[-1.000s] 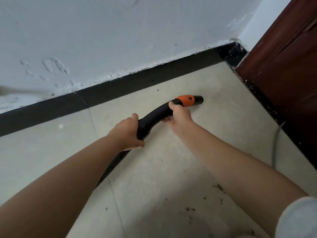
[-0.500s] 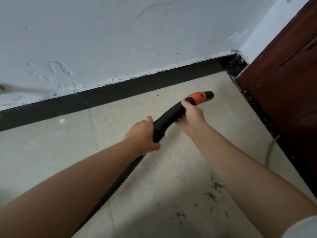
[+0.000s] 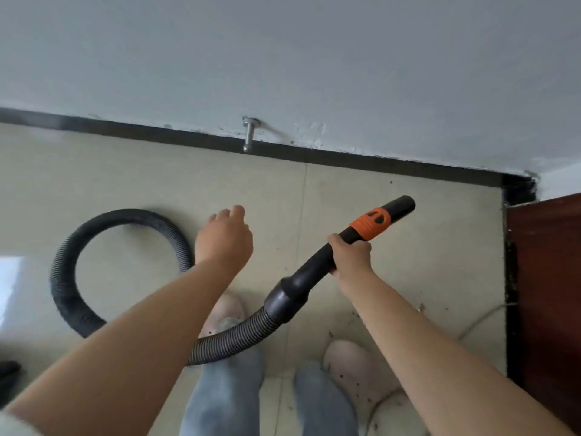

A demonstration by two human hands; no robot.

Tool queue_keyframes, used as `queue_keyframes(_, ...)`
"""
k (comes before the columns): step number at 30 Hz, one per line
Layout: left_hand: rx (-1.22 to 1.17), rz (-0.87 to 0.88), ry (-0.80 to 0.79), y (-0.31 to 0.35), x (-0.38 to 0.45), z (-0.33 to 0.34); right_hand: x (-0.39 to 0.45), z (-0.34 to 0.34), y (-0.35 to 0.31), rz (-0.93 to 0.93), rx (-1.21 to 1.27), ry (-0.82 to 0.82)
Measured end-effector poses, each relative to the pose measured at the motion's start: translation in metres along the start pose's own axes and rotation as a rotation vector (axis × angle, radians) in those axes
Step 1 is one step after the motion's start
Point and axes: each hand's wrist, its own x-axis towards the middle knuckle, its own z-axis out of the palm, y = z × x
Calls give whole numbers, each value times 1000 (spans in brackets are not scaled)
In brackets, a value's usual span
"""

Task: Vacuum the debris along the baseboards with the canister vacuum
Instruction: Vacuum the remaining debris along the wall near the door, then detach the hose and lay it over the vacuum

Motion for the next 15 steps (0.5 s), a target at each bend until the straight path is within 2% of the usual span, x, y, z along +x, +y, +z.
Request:
queue_keyframes(3,-32,-187,163,-36,-42,-61,-75,13,-21,-158,-224,-119)
queue_keyframes(7,-97,-364,293,-91,-120,-123,-172,39,-50,-451,-547,-322)
queue_keyframes(11,-93,-574,376,-152,-205,-166,-266,80,-59,-735,-815,-512)
queue_keyframes(15,-116,-789,384,-218,-302,-178,-359,130,-23,-943,-1053,-710)
